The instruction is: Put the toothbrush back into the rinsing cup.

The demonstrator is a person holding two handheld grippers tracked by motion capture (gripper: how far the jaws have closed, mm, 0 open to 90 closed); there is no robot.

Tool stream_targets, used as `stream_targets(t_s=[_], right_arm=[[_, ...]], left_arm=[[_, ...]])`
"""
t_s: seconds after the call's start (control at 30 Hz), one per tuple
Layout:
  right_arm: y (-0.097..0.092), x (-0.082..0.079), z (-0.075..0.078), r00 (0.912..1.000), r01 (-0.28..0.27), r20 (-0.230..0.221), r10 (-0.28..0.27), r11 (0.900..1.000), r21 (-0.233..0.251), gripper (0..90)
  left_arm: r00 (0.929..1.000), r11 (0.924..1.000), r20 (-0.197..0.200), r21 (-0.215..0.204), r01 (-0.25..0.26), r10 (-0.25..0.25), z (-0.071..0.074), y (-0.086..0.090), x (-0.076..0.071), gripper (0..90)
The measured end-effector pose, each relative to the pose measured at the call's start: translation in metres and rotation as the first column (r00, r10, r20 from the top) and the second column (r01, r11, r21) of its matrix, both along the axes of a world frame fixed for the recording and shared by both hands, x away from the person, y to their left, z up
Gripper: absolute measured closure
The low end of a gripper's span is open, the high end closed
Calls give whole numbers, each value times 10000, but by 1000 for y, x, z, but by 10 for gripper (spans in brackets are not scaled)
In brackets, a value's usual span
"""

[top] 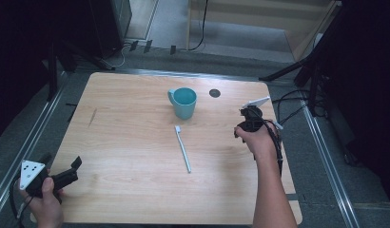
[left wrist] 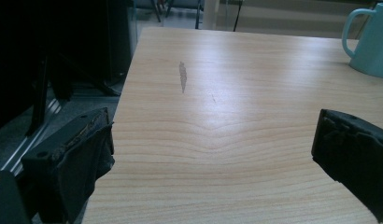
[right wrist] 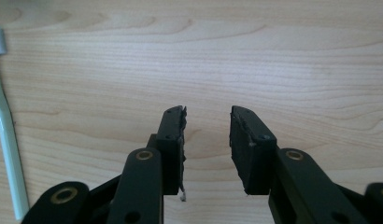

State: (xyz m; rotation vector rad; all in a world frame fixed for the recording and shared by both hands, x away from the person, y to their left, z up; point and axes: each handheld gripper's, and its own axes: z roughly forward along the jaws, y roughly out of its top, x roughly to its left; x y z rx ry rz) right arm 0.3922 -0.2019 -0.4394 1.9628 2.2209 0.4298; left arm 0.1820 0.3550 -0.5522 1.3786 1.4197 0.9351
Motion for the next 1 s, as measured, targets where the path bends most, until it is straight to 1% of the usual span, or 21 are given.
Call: stream_targets(t_s=[0.07, 0.1, 0.17, 0.23, 0.27, 0.3, 0.33, 0.37, 0.43, 0.47, 0.5, 0.57, 0.6, 0.63, 0.7, 0.73, 0.9, 0.93, 0.97, 1.0], right_arm=[[2, 2, -2, 9998, -5, -218, 3, 9999, -110, 656], [3, 2, -3, 9994, 78, -321, -83, 9998, -156, 656], [6, 3, -5, 9985, 131, -537, -140, 9998, -163, 660], [10, 3, -7, 9974, 102, -719, -109, 9999, -97, 671], [14, 3, -9, 9961, -14, -877, 2, 9999, -131, 681], [17, 3, -10, 9956, -57, -937, 43, 9999, -151, 685], [19, 3, -11, 9957, -136, -923, 117, 9997, -202, 685], [26, 3, -13, 9944, -226, -1033, 203, 9995, -215, 685], [34, 3, -15, 9929, -416, -1128, 366, 9982, -426, 685], [34, 3, -15, 9929, -416, -1128, 366, 9982, -426, 685], [42, 3, -17, 9913, -566, -1211, 513, 9976, -405, 692], [46, 2, -18, 9905, -574, -1272, 522, 9977, -374, 696], [55, 2, -21, 9884, -711, -1371, 652, 9967, -382, 698], [55, 2, -21, 9884, -711, -1371, 652, 9967, -382, 698], [62, 1, -23, 9867, -827, -1437, 755, 9956, -450, 700], [68, 1, -24, 9857, -837, -1496, 769, 9957, -400, 702], [86, -1, -30, 9785, -1253, -1691, 1184, 9916, -310, 705], [94, -2, -32, 9757, -1383, -1754, 1310, 9900, -296, 705], [98, -3, -33, 9741, -1459, -1787, 1383, 9888, -303, 705], [98, -3, -33, 9741, -1459, -1787, 1383, 9888, -303, 705]], left_arm=[[10000, 10000, 11, 8, 4, -4, 0, 0, 0, 0], [10000, 10000, 27, 3, 4, -4, 0, 0, 0, 0], [10000, 10000, 30, -3, 23, -23, 0, 0, 0, 0], [10000, 10000, 37, 3, 35, -35, 0, 0, 0, 0], [10000, 10000, 37, 14, 42, -42, 0, 0, 0, 0], [10000, 10000, 26, 28, 48, -48, 0, 0, 0, 0], [10000, 10000, 26, 29, 51, -51, 0, 0, 0, 0], [10000, 10000, 4, 51, 53, -53, 0, 0, 0, 0], [10000, 10000, 15, 49, 52, -52, 0, -1, 0, 0], [10000, 10000, 15, 49, 52, -52, 0, -1, 0, 0], [10000, 10000, 14, 33, 54, -54, 0, 0, 0, 0], [10000, 10000, 15, 32, 50, -50, 0, 0, 0, 0], [10000, 10000, 14, 41, 52, -52, 0, 0, 0, 0], [10000, 10000, 11, 49, 53, -53, 0, -1, 0, 0], [10000, 10000, 12, 50, 60, -60, 0, -1, 0, 0], [10000, 10000, 11, 51, 65, -65, 0, 0, 0, 0], [10000, 9999, -52, 99, 71, -71, 0, -1, 0, 0], [10000, 9999, -53, 97, 64, -64, 0, -1, 0, 0], [10000, 9999, -51, 102, 71, -70, 0, -1, 0, 0], [10000, 9999, -53, 91, 81, -81, 0, -1, 0, 0]])
